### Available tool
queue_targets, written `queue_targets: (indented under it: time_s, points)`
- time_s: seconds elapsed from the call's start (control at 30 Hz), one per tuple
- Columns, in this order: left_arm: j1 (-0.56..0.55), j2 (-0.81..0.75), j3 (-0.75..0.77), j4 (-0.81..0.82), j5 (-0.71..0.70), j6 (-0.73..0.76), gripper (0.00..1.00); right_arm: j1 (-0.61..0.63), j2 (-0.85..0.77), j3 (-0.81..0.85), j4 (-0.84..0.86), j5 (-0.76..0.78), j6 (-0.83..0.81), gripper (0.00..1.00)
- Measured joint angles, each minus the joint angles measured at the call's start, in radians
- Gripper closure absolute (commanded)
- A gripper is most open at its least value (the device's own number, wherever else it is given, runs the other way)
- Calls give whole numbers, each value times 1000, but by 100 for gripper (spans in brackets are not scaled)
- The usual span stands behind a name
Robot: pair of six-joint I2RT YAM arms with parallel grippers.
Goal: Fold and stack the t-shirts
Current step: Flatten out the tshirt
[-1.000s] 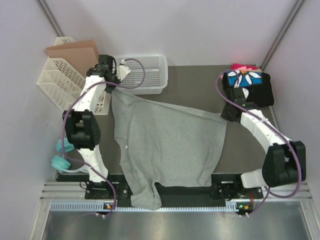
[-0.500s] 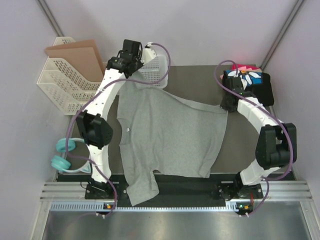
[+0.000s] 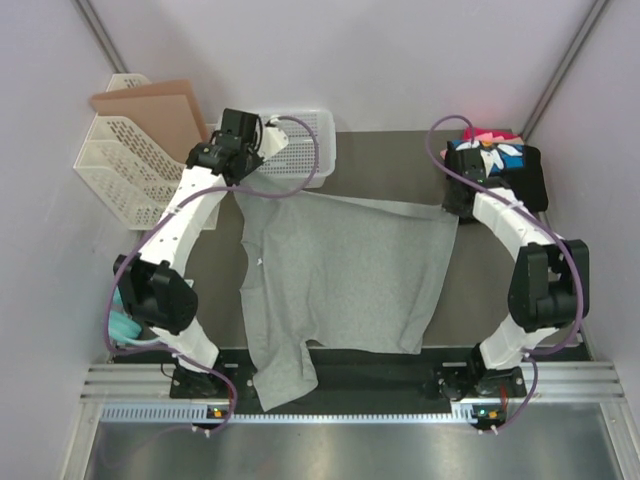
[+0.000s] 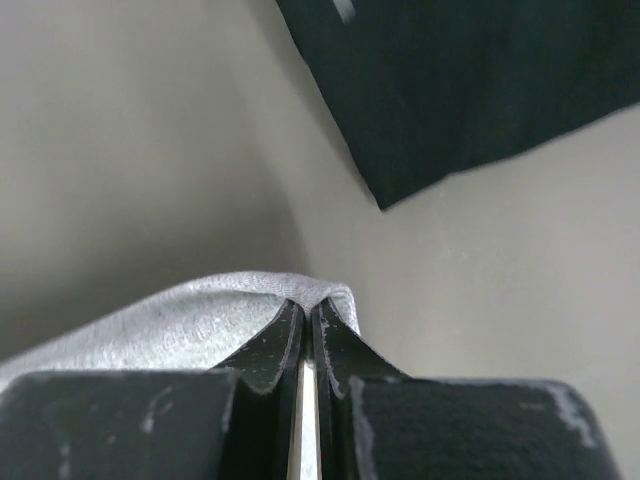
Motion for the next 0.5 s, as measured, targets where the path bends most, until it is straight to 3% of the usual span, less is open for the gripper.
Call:
queue_targets:
  time_s: [0.1,0.23,0.27,0.4,0.5]
  points:
    - [3,-38,-14,-1,-4,-4,100,0,25,34,7,1,0,100]
    - [-10,-48,-15,-5,-1,-36,55,0,56,43,11,0,0,100]
    - [-17,-48,-21,-6,-1,-50,32,0,64,43,11,0,-1,100]
    - [-39,-48,-47,-23,9,-109,20,0,83,44,8,-1,-1,100]
    - [-46,-64,-53,-53,42,-153,17,0,90,49,6,0,-3,100]
